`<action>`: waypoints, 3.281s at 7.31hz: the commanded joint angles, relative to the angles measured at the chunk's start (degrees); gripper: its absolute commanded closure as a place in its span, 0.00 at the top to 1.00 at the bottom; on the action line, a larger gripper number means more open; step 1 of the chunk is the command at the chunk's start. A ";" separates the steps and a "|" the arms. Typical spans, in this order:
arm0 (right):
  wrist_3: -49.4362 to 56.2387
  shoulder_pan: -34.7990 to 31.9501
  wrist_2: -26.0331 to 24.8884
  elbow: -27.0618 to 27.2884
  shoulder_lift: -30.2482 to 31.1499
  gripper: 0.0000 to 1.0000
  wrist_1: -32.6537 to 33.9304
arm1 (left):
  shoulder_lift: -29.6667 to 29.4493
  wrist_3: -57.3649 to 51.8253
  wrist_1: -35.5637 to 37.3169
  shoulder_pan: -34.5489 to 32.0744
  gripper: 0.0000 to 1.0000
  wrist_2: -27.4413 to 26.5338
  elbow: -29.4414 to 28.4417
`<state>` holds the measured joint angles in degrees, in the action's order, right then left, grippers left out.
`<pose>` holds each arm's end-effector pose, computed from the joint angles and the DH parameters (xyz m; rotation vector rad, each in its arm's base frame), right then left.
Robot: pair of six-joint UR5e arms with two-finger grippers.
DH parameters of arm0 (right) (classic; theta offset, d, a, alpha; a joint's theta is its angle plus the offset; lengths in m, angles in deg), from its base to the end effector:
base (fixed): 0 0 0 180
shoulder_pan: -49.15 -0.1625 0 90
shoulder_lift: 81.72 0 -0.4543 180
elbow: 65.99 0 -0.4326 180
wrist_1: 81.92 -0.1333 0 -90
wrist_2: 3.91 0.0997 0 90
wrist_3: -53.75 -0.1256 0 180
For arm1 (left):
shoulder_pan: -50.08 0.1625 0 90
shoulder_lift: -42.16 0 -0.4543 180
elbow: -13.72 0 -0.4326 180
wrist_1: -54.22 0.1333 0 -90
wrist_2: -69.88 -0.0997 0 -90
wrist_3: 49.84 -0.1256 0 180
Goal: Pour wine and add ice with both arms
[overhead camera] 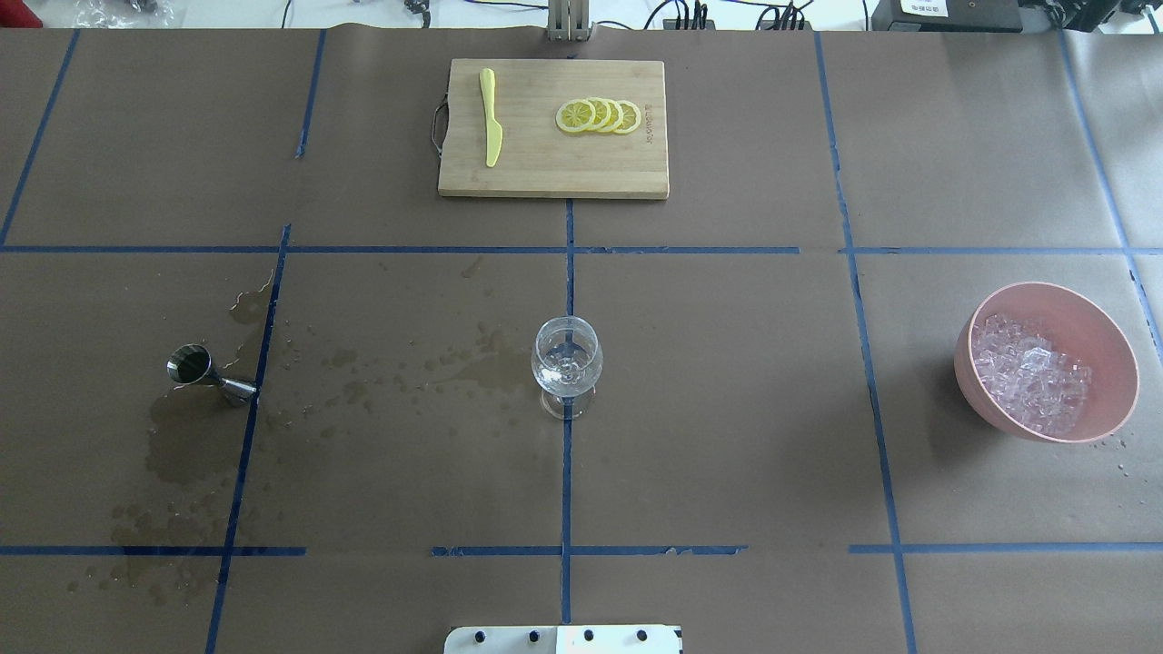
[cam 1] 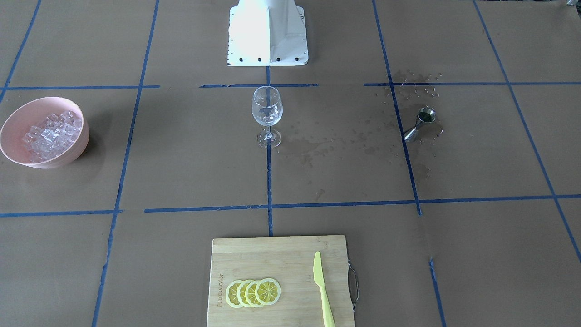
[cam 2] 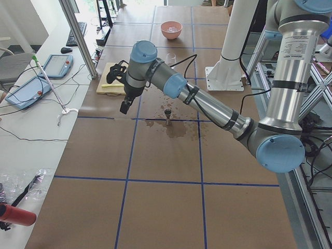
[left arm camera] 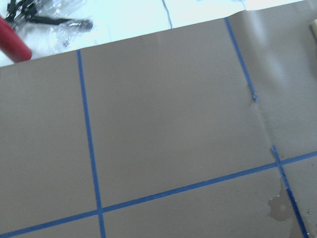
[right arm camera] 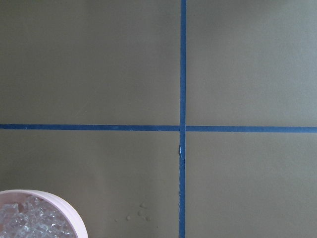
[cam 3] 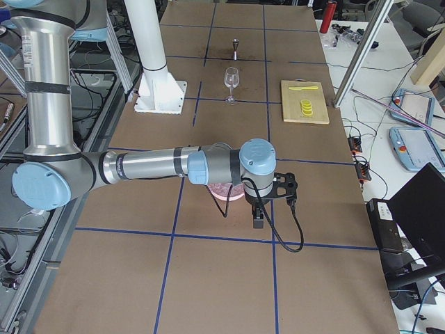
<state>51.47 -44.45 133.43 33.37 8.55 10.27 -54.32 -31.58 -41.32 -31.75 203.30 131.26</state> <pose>0.0744 -0.5306 0.6210 0.1230 -0.8238 0.0469 0.0309 -0.5459 0.3787 0.4717 0.8554 0.0996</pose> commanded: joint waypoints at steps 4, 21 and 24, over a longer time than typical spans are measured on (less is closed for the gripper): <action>-0.70 1.22 2.67 0.48 -0.36 1.00 -0.43 | 20.49 42.34 -36.14 32.21 0.98 -27.28 7.70; -8.35 3.33 4.78 5.05 -0.62 1.00 -0.25 | 17.75 80.97 -22.85 77.09 0.89 -103.27 -7.22; -8.44 3.33 4.69 4.88 -0.62 1.00 -0.25 | 14.03 81.06 -22.76 77.09 0.88 -104.93 -11.90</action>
<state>43.04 -41.12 138.06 38.30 7.93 10.01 -39.48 49.43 -64.15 45.39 99.55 120.52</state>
